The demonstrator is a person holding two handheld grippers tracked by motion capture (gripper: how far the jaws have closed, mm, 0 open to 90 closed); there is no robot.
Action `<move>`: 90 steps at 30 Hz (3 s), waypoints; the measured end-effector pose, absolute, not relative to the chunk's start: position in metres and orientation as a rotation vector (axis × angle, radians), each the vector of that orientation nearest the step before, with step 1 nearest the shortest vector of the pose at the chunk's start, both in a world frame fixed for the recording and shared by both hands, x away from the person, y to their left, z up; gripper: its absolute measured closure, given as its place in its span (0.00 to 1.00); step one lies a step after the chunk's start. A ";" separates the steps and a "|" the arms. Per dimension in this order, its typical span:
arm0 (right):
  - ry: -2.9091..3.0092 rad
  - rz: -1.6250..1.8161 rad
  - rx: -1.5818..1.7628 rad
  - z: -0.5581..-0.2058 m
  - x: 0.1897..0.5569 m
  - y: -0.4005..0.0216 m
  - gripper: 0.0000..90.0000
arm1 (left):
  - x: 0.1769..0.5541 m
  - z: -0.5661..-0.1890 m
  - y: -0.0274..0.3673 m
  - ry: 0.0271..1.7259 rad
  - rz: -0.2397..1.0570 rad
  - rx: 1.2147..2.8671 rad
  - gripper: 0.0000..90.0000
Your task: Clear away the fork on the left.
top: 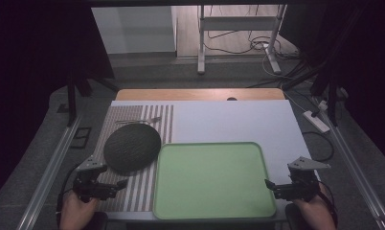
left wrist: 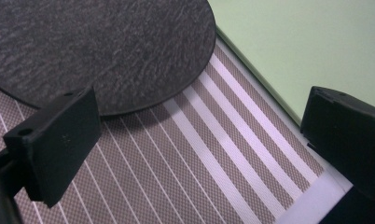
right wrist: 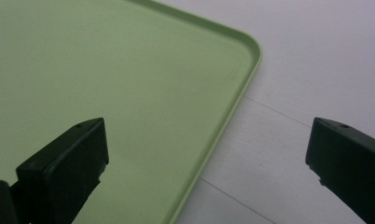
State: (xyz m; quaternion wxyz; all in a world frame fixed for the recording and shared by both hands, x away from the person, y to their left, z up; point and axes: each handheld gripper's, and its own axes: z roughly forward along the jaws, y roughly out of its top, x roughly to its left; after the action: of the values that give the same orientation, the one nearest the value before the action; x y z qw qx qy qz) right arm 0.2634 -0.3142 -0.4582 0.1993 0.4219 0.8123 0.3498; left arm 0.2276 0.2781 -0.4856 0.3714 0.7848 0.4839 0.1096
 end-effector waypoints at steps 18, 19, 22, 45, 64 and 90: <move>2.289 0.950 1.160 -0.459 0.263 -0.312 0.00 | 0.270 -0.487 0.275 1.195 0.260 2.034 0.00; 2.292 0.946 1.156 -0.459 0.263 -0.312 0.00 | 0.272 -0.487 0.275 1.201 0.252 2.032 0.00; 2.297 0.944 1.150 -0.459 0.263 -0.311 0.00 | 0.281 -0.488 0.276 1.214 0.231 2.021 0.00; 2.300 0.943 1.142 -0.459 0.263 -0.311 0.00 | 0.349 -0.490 0.280 1.260 0.246 2.032 0.00; 2.301 0.950 1.140 -0.459 0.263 -0.311 0.00 | 0.394 -0.499 0.281 1.295 0.251 2.039 0.00; 2.307 0.949 1.140 -0.459 0.263 -0.311 0.00 | 0.457 -0.512 0.287 1.398 0.263 2.050 0.00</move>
State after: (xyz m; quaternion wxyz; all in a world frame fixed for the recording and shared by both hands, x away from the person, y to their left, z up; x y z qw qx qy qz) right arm 0.2634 -0.3109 -0.4593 0.1982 0.4073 0.8245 0.3391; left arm 0.4568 0.2865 -0.5121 0.3175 0.7791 0.5313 0.0999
